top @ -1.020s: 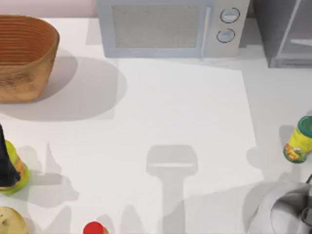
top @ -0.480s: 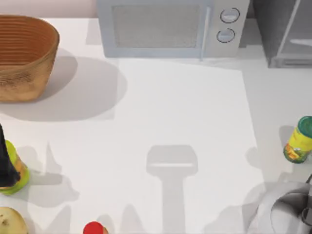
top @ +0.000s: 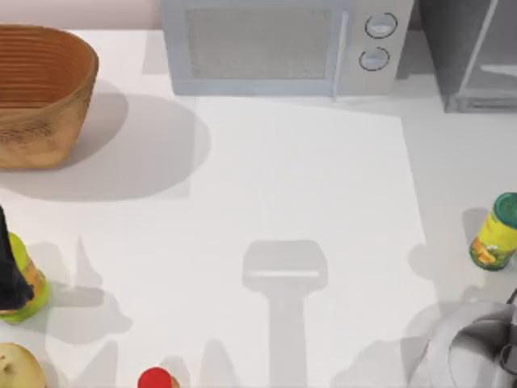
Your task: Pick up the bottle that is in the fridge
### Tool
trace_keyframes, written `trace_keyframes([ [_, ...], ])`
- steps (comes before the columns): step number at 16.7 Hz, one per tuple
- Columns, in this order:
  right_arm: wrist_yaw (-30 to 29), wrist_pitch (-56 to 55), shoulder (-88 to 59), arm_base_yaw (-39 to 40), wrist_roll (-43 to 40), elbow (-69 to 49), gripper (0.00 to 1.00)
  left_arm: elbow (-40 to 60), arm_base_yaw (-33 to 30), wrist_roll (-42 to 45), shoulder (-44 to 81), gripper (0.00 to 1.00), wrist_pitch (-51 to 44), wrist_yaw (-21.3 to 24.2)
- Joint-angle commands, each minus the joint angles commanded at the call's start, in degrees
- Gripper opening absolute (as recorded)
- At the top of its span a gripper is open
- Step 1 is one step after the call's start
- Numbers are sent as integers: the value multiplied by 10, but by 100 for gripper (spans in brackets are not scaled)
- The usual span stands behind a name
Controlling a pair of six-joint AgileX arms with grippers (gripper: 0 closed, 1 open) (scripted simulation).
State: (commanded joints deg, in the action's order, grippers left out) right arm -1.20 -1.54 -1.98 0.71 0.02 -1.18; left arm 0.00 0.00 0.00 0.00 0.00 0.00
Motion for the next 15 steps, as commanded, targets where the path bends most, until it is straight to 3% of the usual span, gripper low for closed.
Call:
trace_keyframes([
  [6,-121,-126,-193,111,4,-83,0,0,0,0,0,100,0,0],
  [15,-421,-388,-700,412,28,-227,0,0,0,0,0,100,0,0],
])
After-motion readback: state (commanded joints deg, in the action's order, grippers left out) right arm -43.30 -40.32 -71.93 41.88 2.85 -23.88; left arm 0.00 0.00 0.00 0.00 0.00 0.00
